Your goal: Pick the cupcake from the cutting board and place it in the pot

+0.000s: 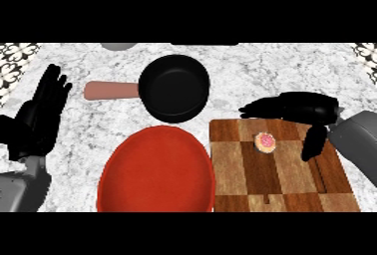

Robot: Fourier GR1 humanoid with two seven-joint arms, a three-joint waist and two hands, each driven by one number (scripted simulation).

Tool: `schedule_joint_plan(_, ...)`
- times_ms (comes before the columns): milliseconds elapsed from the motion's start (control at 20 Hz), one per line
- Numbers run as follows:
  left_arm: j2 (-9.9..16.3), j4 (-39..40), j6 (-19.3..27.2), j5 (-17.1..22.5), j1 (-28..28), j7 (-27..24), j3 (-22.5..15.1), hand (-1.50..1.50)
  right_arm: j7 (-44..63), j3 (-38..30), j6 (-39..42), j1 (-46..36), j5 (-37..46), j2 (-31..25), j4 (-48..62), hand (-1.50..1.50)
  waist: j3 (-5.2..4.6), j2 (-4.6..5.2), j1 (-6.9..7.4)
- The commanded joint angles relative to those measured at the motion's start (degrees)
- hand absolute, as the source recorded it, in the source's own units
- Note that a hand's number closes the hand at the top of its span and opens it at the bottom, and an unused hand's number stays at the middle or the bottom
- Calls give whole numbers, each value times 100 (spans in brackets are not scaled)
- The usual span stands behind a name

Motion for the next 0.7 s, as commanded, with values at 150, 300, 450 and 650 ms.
schedule_joint_plan(150,-109,-38,-307,46,178,-101,290,0,90,-319,253,191,725,286,-17,-150,0,-3,-13)
schedule_joint_plan(300,-159,-167,-145,-215,53,137,224,0,-194,-402,194,59,1081,439,470,-150,1,2,0)
schedule_joint_plan(450,-153,306,-243,-321,-304,66,229,0,-715,-400,28,-13,1276,419,968,-150,2,16,7)
schedule_joint_plan(650,-261,32,-390,-242,106,-61,350,0,-506,-470,-21,206,1484,790,897,-150,1,11,16)
